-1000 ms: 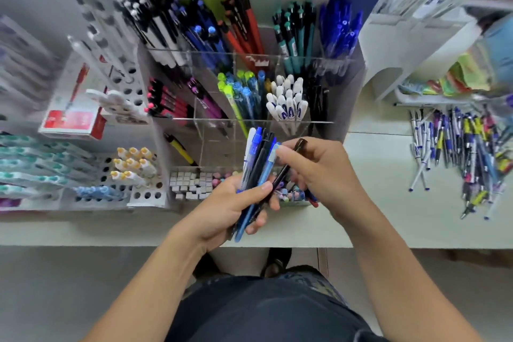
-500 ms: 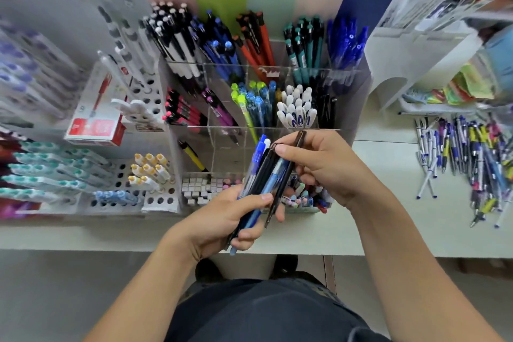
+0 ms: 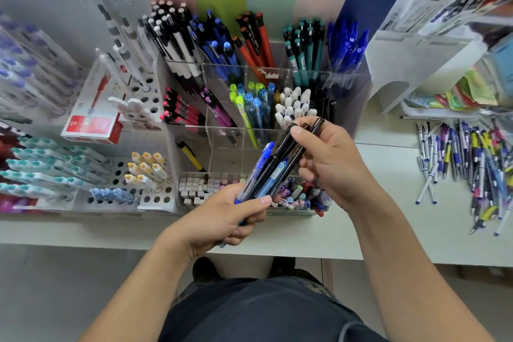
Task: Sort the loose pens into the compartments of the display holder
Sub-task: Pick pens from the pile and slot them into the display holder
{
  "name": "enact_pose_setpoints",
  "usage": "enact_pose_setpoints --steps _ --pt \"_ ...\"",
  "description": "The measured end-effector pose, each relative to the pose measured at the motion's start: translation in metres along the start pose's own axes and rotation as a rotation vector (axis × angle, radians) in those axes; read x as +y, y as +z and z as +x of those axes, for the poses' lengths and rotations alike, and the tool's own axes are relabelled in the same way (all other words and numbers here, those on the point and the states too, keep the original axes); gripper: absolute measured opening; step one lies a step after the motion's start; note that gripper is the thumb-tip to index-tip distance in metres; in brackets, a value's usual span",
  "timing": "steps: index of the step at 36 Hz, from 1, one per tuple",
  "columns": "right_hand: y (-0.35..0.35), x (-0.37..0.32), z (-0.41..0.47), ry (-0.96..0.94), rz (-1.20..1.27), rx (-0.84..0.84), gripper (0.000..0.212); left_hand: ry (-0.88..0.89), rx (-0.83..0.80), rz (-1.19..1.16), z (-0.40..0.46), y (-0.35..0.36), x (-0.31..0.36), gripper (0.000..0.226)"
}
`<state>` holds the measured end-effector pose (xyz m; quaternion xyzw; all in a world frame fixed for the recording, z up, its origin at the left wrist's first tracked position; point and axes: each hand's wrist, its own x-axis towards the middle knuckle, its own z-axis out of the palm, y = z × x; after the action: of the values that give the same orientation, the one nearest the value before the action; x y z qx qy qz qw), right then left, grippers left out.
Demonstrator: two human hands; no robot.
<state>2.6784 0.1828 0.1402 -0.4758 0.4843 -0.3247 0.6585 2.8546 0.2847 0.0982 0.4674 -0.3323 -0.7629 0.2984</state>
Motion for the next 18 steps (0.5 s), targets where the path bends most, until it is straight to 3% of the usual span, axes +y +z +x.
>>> enact_pose_setpoints --steps 2,6,13,18 --pt "-0.001 0.002 -0.003 -0.016 0.004 -0.051 0.014 -0.003 -0.02 0.013 0.001 0.0 0.004 0.018" --pt "-0.014 -0.003 -0.007 -0.068 0.026 -0.058 0.02 0.017 -0.041 0.065 0.004 0.001 0.009 0.028" --pt "-0.068 -0.041 -0.018 -0.479 0.079 0.419 0.02 0.052 -0.045 -0.005 0.011 0.005 0.013 0.02" --pt "-0.087 -0.055 -0.012 -0.727 -0.202 0.549 0.01 0.085 0.022 -0.215 0.02 0.014 0.019 0.028"
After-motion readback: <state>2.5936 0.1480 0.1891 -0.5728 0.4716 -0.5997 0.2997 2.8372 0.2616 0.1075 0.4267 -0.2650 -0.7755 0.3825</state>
